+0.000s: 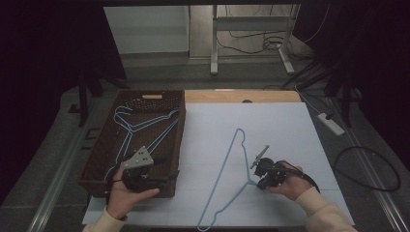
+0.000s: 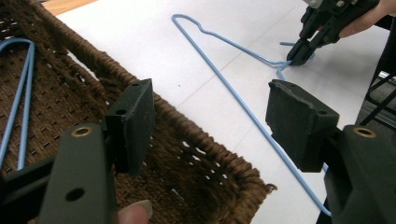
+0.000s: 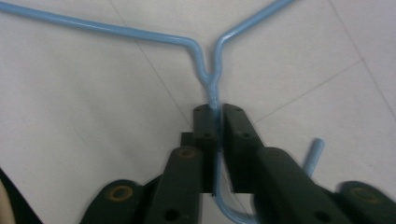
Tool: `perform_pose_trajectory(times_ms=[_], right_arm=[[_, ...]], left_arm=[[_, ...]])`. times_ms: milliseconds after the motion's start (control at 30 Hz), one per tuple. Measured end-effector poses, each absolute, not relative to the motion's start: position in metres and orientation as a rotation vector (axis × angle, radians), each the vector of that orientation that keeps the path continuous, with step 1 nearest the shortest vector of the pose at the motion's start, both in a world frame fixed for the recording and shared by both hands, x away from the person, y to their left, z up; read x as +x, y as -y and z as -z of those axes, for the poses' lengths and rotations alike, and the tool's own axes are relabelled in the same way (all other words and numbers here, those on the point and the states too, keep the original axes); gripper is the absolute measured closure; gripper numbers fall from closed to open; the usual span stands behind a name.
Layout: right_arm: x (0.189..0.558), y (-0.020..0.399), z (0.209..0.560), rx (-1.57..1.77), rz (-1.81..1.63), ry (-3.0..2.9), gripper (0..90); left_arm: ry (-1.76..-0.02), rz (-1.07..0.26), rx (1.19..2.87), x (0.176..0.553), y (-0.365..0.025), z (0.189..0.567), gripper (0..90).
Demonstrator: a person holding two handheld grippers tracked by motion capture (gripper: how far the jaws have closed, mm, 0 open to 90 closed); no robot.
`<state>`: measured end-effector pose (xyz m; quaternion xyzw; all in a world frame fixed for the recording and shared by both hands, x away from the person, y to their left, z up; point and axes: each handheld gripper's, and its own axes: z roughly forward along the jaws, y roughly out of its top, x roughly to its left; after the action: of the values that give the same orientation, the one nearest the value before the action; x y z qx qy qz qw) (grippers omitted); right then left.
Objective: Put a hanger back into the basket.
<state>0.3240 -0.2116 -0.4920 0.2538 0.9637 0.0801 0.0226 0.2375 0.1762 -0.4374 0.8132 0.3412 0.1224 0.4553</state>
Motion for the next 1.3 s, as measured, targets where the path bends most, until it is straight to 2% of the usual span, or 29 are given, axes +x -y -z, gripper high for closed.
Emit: perform_pose_trajectory(times_ms=[133, 233, 567, 900, 1300], right_arm=[[0.322, 0.205, 0.491, 0.752, -0.196, -2.977, 86.7], [0.325, 0.206, 0.487, 0.818, -0.278, -2.984, 86.9], [0.327, 0.193, 0.458, 0.795, -0.205, -2.989, 86.7], [0.329, 0.190, 0.450, 0.816, -0.185, -2.991, 86.7], [0.328, 0.189, 0.447, 0.813, -0.189, -2.992, 86.7]], left_arm=[[-0.828, -0.301, 2.018, 0.236, -0.171, 0.437, 34.1], [-0.821, -0.297, 2.027, 0.236, -0.166, 0.437, 34.1], [-0.794, -0.268, 2.071, 0.235, -0.143, 0.435, 34.2], [-0.751, -0.183, 2.127, 0.232, -0.099, 0.437, 33.7], [-0.733, -0.100, 2.237, 0.242, -0.046, 0.464, 33.6]])
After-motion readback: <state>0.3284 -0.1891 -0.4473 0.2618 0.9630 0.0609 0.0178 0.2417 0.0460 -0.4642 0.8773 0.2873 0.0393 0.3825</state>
